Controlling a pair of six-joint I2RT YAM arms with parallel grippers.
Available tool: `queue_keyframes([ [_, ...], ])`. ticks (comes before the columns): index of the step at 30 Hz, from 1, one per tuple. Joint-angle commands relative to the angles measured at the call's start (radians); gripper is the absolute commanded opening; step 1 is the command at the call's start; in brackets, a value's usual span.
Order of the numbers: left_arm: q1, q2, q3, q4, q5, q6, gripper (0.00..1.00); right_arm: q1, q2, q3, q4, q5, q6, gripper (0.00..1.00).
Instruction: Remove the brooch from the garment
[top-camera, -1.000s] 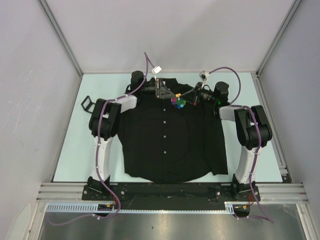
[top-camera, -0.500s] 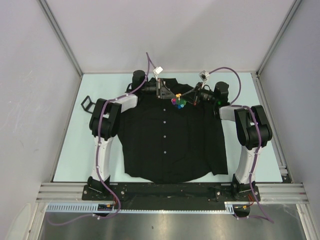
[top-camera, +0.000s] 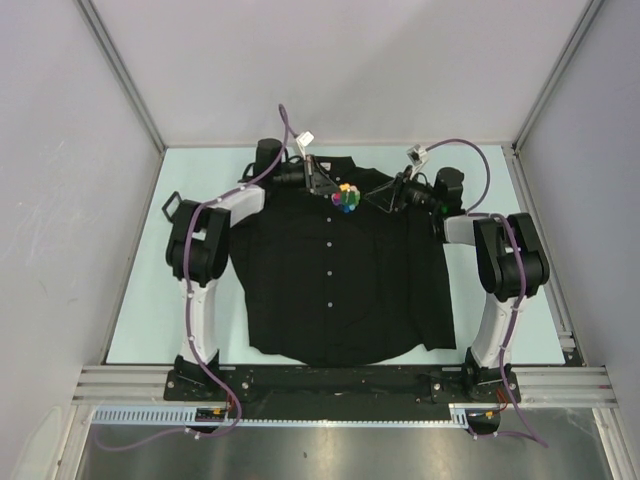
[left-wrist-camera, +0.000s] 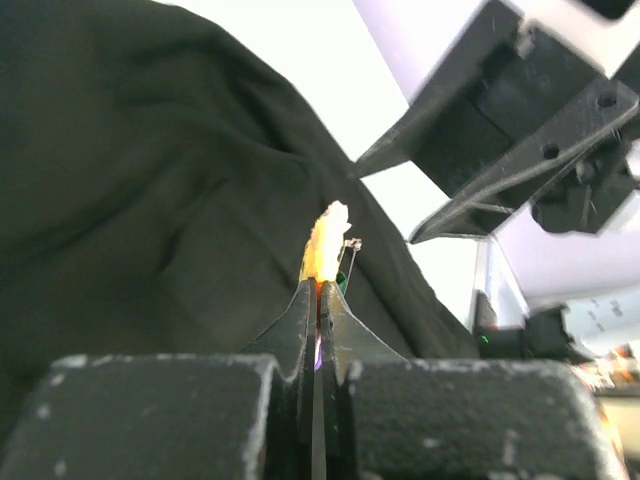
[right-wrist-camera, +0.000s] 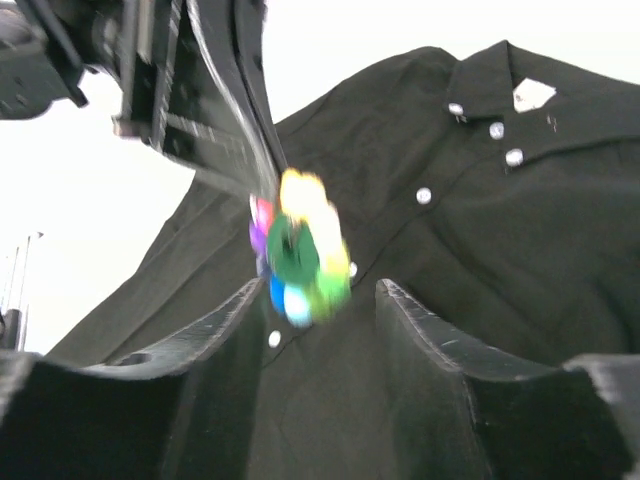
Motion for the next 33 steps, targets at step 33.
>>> queue_keyframes([
  [33, 0.148, -0.112, 0.240, -1.030, -1.869, 0.522, 0.00, -0.035, -0.005, -0.044, 0.460, -0.027, 0.307, 0.58],
])
